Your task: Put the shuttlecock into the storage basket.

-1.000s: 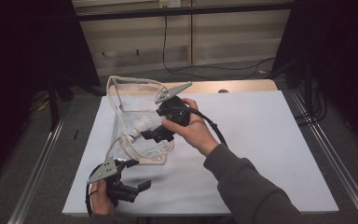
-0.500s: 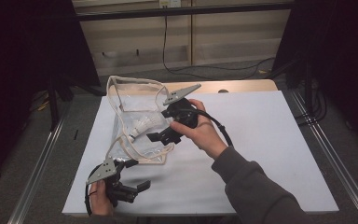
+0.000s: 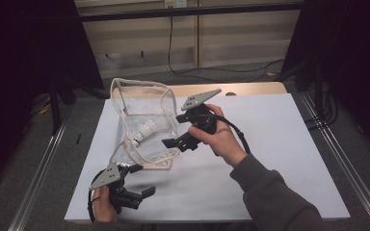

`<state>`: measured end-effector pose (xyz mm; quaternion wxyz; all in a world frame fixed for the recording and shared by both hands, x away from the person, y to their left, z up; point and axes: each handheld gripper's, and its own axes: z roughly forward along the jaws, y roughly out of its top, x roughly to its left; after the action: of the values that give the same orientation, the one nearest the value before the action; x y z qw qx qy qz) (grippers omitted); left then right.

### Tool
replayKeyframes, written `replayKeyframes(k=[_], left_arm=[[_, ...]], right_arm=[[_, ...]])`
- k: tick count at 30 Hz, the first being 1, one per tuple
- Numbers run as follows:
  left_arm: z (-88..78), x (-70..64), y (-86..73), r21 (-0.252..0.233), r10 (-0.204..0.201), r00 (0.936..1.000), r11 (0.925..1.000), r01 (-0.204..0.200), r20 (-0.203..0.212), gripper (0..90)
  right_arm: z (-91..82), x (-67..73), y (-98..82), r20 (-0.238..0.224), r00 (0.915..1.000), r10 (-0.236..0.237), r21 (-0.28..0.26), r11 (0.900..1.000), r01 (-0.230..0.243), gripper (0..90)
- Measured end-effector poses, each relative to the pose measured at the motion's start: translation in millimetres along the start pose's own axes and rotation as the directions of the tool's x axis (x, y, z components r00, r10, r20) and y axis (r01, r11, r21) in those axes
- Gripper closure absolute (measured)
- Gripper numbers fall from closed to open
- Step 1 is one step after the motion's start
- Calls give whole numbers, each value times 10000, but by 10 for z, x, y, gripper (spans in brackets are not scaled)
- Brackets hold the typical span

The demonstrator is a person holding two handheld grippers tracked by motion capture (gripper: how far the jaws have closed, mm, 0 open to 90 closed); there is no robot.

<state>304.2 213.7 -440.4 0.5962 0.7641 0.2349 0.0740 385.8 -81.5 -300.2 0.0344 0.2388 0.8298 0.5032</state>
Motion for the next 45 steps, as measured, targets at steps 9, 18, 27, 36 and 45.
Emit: replayKeyframes(k=[9,18,27,36,45], left_arm=[[3,2,0,-12,-17,10000,10000,17,-8,38],[1,-1,0,14,14,10000,10000,-14,-3,38],[-3,-2,-2,7,-18,10000,10000,18,-8,38],[-2,-2,-2,-1,-11,10000,10000,11,-1,38],[-6,-2,0,39,41,10000,10000,-41,-29,38]], right_arm=[[-116,-70,-141,87,9999,138,-168,9998,-136,31],[-209,-106,-272,150,9998,158,-288,9995,-153,30],[-287,-146,-446,84,9996,258,-442,9987,-254,30],[-389,-194,-590,239,9989,406,-636,9972,-390,30],[-452,-215,-739,205,9988,439,-774,9961,-422,30]])
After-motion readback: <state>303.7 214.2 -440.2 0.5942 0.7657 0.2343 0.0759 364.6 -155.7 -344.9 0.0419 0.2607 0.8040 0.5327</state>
